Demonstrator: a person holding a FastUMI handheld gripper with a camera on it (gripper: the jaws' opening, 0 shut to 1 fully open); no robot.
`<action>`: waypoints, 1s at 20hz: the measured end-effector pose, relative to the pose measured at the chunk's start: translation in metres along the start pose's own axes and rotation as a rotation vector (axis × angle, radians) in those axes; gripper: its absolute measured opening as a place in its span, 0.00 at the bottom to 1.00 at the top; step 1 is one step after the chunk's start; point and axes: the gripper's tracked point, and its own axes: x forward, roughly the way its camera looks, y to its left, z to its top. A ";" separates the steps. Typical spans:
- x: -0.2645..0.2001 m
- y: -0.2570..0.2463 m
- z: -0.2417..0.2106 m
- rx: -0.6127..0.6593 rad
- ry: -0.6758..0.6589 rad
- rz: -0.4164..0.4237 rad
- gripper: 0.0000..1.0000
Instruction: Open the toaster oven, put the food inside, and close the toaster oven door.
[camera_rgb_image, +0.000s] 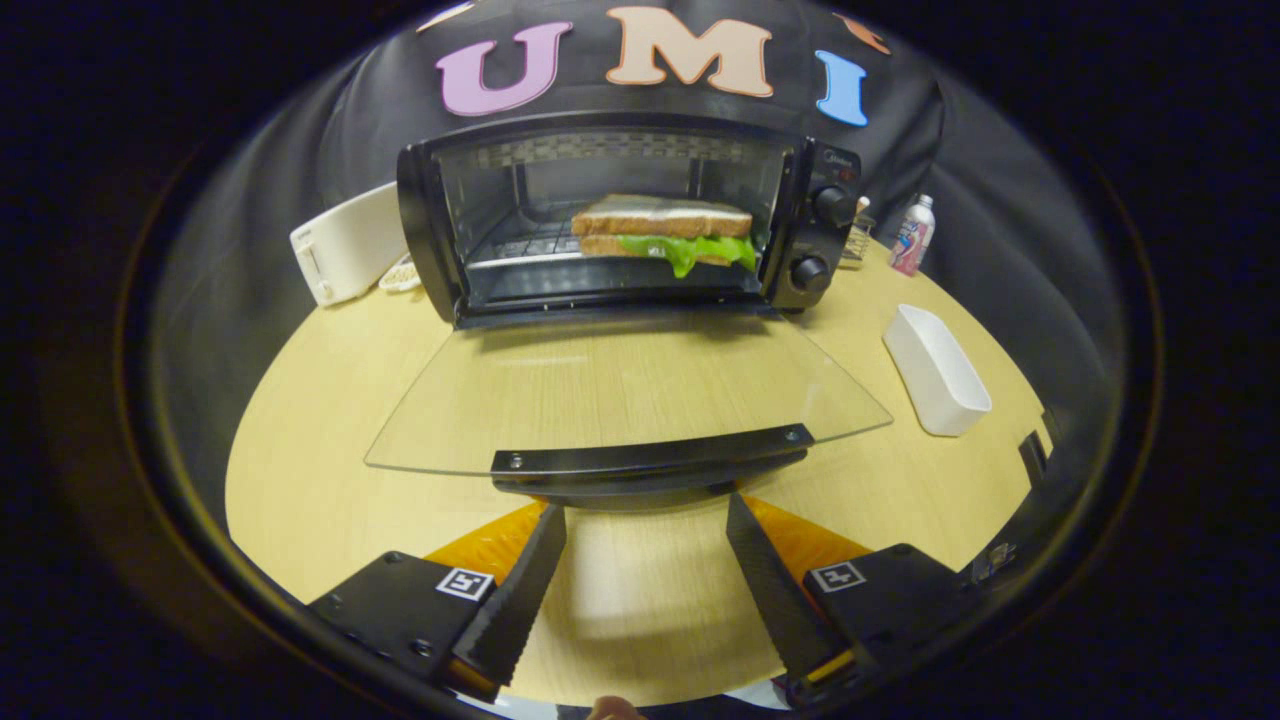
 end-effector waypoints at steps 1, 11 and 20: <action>-0.002 0.003 0.010 0.025 -0.023 0.012 0.99; -0.010 0.011 0.121 0.115 -0.226 0.039 0.99; 0.004 0.034 0.181 0.119 -0.300 0.086 0.99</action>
